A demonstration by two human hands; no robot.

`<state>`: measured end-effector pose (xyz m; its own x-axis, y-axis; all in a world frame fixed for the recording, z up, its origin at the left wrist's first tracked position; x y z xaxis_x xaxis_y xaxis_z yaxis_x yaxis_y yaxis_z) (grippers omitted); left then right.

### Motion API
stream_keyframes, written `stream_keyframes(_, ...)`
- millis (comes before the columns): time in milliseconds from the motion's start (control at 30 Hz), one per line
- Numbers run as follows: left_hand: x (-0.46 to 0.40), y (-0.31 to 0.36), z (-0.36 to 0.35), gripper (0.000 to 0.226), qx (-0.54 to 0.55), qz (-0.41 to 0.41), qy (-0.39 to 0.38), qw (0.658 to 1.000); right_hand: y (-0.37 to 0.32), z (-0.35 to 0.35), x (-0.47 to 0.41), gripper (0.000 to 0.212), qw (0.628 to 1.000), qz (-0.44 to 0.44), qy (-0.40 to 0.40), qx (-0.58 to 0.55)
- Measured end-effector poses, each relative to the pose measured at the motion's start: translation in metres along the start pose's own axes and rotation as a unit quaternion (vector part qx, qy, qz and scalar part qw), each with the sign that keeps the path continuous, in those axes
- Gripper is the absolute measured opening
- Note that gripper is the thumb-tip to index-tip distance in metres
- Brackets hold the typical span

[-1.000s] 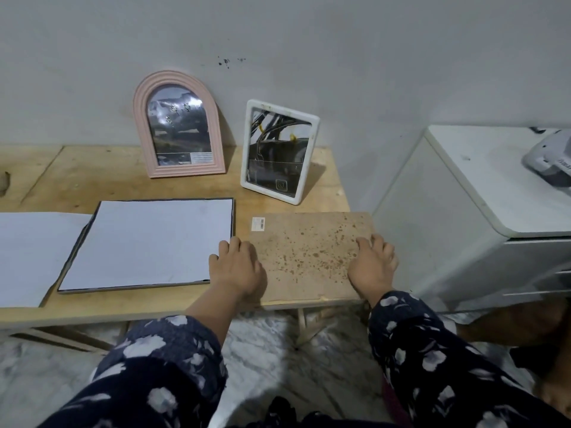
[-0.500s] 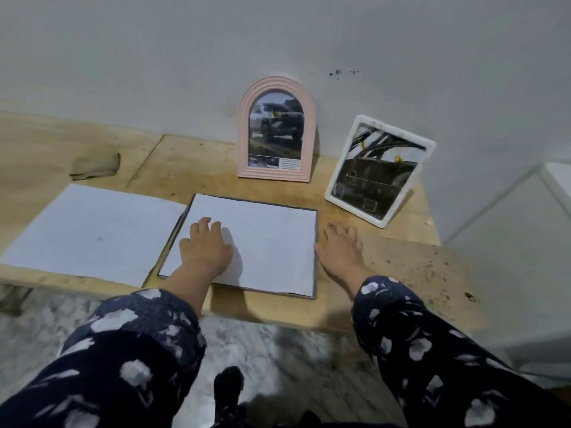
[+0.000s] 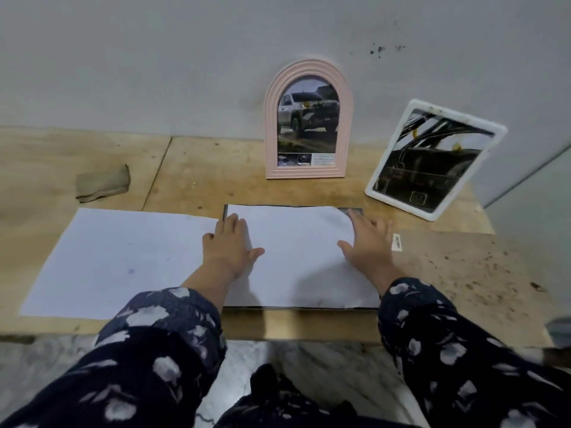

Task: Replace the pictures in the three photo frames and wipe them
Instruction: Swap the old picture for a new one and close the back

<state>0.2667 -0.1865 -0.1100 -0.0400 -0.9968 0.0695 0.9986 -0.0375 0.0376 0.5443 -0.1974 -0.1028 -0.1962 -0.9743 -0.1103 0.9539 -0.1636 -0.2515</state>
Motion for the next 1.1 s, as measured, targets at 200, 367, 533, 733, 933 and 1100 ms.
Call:
stream_keyframes(200, 0.002, 0.001, 0.0, 0.076, 0.014, 0.017, 0.0, 1.0, -0.001, 0.015, 0.006, 0.034, 0.933, -0.157, 0.005, -0.325)
stream_keyframes(367, 0.004, 0.001, 0.008, 0.084, 0.077, 0.077, 0.009, 0.994, 0.001, 0.027, 0.01, 0.025, 0.896, -0.212, -0.045, -0.388)
stream_keyframes(533, 0.009, -0.015, 0.032, 0.084, 0.249, 0.237, 0.118, 0.932, 0.005, 0.044, 0.005, 0.026, 0.857, -0.256, -0.056, -0.443)
stream_keyframes(733, 0.036, -0.043, 0.06, 0.042, 0.479, 0.282, 0.198, 0.807, -0.014, 0.07, -0.003, 0.048, 0.849, -0.226, -0.039, -0.477)
stream_keyframes(933, 0.096, -0.116, 0.068, 0.029, 0.482, 0.358, 0.258, 0.757, -0.102, 0.048, 0.013, 0.033, 0.882, -0.137, -0.134, -0.431)
stream_keyframes(1100, 0.146, -0.188, 0.07, 0.036, 0.444, 0.425, 0.297, 0.731, -0.197, 0.035, 0.021, 0.033, 0.88, -0.049, -0.129, -0.455)
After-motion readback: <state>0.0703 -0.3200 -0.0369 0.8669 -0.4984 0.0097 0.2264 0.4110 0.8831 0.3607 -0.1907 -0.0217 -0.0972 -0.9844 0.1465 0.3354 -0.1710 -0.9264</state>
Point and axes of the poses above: each hand's wrist, its own x-axis away from the middle knuckle, its own z-axis out of the back of the hand, y = z × x, the point moved 7 cm from there along -x, towards the middle knuckle, and after that the axes turned 12 degrees about y, right-handed, at the moved point
